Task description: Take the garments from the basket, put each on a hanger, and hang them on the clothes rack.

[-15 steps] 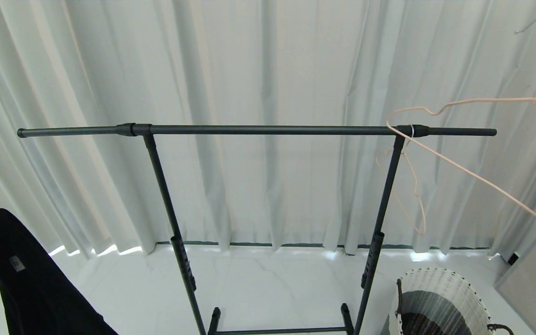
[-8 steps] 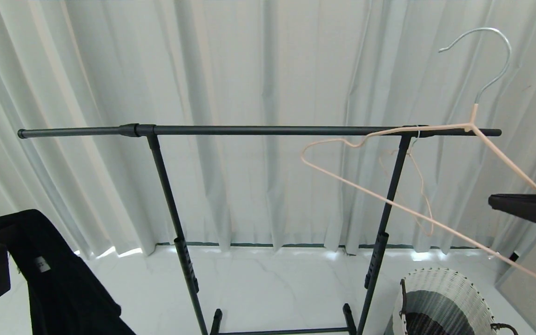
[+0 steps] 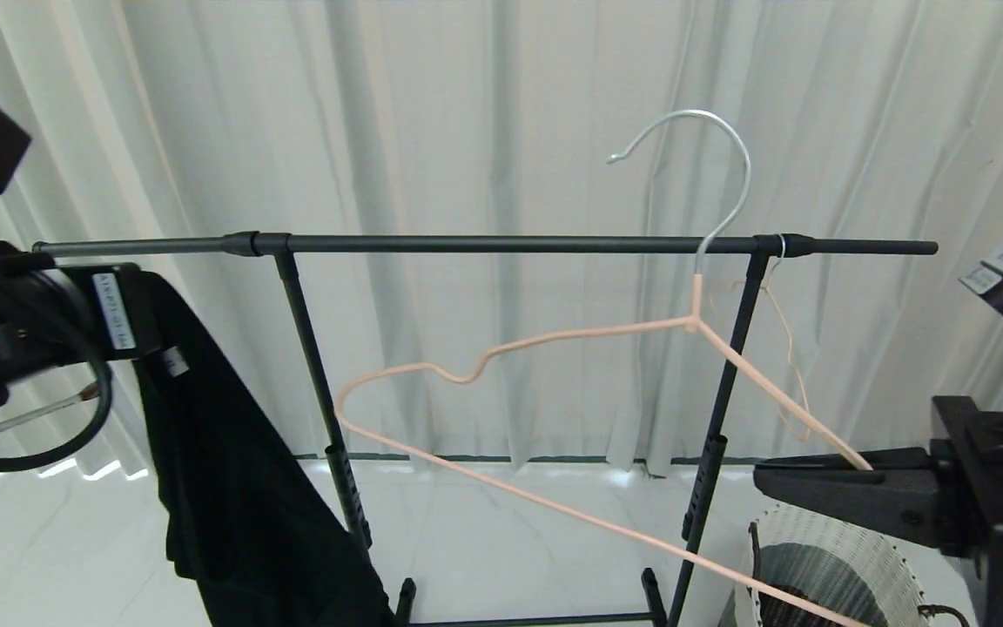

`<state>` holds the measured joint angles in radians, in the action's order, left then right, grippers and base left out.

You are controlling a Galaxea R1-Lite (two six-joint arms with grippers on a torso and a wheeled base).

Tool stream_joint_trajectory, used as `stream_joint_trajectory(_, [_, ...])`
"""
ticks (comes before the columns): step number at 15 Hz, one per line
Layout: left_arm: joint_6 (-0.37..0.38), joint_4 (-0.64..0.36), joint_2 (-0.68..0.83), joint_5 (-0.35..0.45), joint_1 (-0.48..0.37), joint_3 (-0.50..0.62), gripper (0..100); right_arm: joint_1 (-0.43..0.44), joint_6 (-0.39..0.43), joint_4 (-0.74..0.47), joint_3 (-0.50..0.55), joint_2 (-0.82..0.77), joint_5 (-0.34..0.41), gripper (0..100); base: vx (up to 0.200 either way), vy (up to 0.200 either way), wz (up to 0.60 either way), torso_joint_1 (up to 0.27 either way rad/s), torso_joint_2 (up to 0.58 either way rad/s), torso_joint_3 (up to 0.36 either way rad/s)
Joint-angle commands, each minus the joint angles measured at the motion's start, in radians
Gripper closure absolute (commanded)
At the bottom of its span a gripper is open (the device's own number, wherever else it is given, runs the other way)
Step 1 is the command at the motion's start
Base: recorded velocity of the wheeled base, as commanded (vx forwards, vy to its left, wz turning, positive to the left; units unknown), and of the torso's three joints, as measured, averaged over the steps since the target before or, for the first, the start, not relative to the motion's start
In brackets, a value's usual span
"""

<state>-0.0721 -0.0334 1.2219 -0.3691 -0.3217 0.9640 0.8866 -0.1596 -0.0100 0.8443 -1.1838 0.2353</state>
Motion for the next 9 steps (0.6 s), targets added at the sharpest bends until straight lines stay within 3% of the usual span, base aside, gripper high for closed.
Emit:
stream_joint_trajectory(1, [-0.058,0.0,0.126,-0.031,-0.119,0.061,100,0.032,-0.005,0.053,0.001,-0.091,-0.002,100,0.0,0.0,0.0,0.0,0.0,0.0])
stream_joint_trajectory(9, [-0.077,0.046,0.16,-0.039,-0.152,0.068,100,0.055,-0.02,0.179,0.01,-0.189,-0.017,100,0.0,0.0,0.0,0.0,0.0,0.0])
